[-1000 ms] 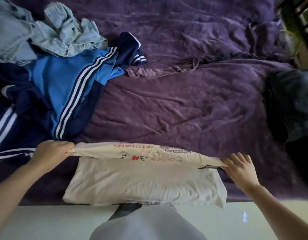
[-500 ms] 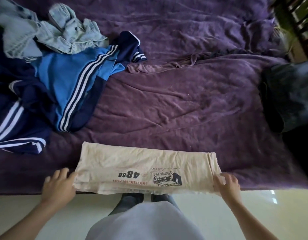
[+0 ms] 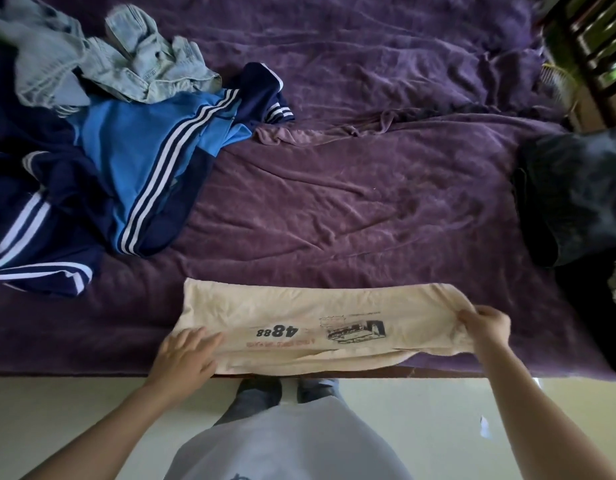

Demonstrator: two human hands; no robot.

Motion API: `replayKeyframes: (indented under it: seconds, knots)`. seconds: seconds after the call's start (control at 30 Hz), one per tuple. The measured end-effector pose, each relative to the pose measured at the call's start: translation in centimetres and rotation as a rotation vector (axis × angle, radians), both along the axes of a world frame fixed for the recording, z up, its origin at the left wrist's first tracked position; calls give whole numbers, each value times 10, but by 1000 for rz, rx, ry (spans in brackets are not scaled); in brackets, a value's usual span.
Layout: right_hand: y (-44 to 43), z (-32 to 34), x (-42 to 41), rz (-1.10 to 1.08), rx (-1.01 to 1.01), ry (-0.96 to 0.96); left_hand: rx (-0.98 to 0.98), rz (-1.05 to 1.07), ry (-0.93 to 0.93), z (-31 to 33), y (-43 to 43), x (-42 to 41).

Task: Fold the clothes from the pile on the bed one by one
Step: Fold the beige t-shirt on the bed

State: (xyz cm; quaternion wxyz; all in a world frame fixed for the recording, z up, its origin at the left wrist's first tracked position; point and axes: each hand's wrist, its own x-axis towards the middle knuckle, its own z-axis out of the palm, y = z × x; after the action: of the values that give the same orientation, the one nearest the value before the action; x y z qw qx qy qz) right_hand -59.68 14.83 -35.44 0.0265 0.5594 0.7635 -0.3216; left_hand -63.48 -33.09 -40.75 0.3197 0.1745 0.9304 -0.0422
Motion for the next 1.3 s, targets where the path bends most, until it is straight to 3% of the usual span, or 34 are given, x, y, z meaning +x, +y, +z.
replayKeyframes:
  seconds: [0.2,0.4,0.47,0.6,0.7,0.8,0.87,1.0,1.07,1.2,1.23,1.3]
  knots:
    - [-28,40,-35,250,126,15,50,-37,-59,-11,-11,4]
    - [-187,64,-66,886,157,-45,264,119,-92,-18,-21,10]
    - [-246,61,-72,1097,47,-24,461,367,-156,-19,-19,9]
    - [-320,44,-73,1352,-222,-58,870,1295,-375,-4,-2,-9]
    - [-316,21,-56,1369,-222,-148,853,1460,-451,5,2,-28]
    - [-284,-2,-41,1273,-218,-227,733,1393,-341,5,12,-36]
    - [-267,-13,-31,1287,-111,-283,650,1319,-197,3,20,-36]
    - [-248,-29,-19,1225,191,-238,782,1304,-37,6,16,-33]
    - [-243,-34,-15,1343,150,-261,744,1247,9,4,8,-27]
    - [-246,-45,3,1728,78,-373,487,1229,148,-3,1,-7]
    - [-245,-48,7,1749,101,-382,455,1122,238,-2,3,-3]
    - [-243,-53,12,1785,150,-403,482,636,470,1,9,6]
